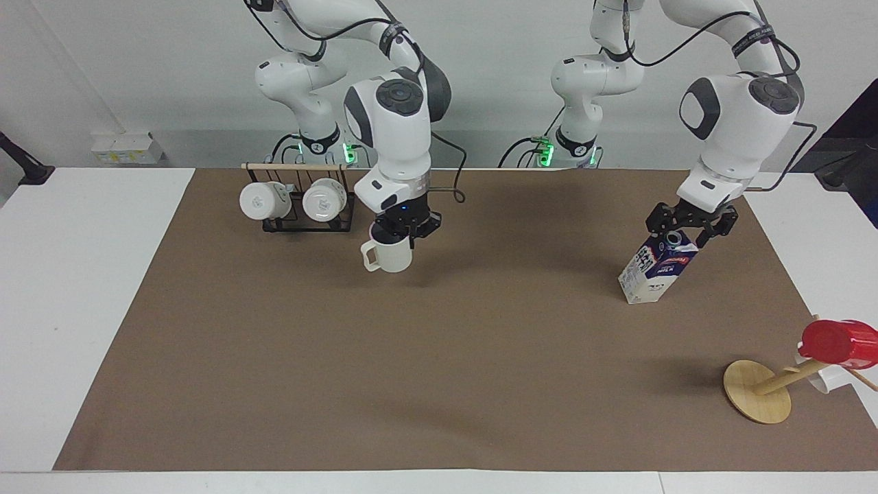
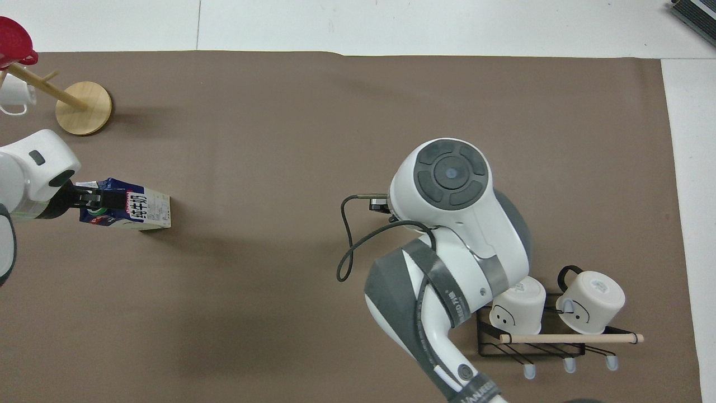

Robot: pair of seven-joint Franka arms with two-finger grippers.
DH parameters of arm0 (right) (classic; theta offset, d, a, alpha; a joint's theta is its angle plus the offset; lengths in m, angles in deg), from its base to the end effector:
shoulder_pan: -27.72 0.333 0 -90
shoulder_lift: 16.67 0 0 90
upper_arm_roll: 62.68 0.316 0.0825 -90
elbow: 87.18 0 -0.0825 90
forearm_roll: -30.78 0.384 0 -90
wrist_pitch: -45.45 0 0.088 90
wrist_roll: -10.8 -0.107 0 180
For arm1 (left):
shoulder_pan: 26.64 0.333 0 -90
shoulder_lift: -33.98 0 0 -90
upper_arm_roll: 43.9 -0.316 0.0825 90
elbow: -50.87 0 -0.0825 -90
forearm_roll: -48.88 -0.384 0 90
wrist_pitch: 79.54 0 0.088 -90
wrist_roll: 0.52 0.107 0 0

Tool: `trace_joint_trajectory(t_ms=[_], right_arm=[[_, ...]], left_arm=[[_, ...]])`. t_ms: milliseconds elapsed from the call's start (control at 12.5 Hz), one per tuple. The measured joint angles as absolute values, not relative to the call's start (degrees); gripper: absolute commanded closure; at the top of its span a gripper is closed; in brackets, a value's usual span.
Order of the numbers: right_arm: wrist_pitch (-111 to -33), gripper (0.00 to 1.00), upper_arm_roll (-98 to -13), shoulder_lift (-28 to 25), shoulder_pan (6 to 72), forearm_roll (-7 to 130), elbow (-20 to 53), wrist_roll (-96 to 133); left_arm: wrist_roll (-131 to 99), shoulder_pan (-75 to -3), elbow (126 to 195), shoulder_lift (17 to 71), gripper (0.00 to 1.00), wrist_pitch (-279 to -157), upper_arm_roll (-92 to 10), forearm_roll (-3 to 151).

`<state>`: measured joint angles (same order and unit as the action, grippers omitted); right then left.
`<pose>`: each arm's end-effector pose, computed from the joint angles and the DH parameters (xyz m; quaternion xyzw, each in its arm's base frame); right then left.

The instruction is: Place cup and milk on table

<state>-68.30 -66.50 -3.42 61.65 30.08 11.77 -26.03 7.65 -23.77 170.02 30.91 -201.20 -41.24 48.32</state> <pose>0.5441 0.3180 0.4487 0.9983 -0.0552 0.0188 0.0035 0.5446 0.0022 0.4603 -0.9962 0.0717 -0.0481 0.0091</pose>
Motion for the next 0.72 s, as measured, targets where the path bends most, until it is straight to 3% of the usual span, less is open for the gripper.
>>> trace_joint_trajectory(t_ms=[718], right_arm=[[-76.68, 1.00, -66.17, 3.10, 67.22, 30.10, 10.88, -28.72]], left_arm=[[7.63, -23.75, 173.09, 32.92, 0.01, -206.79, -41.24, 48.33]])
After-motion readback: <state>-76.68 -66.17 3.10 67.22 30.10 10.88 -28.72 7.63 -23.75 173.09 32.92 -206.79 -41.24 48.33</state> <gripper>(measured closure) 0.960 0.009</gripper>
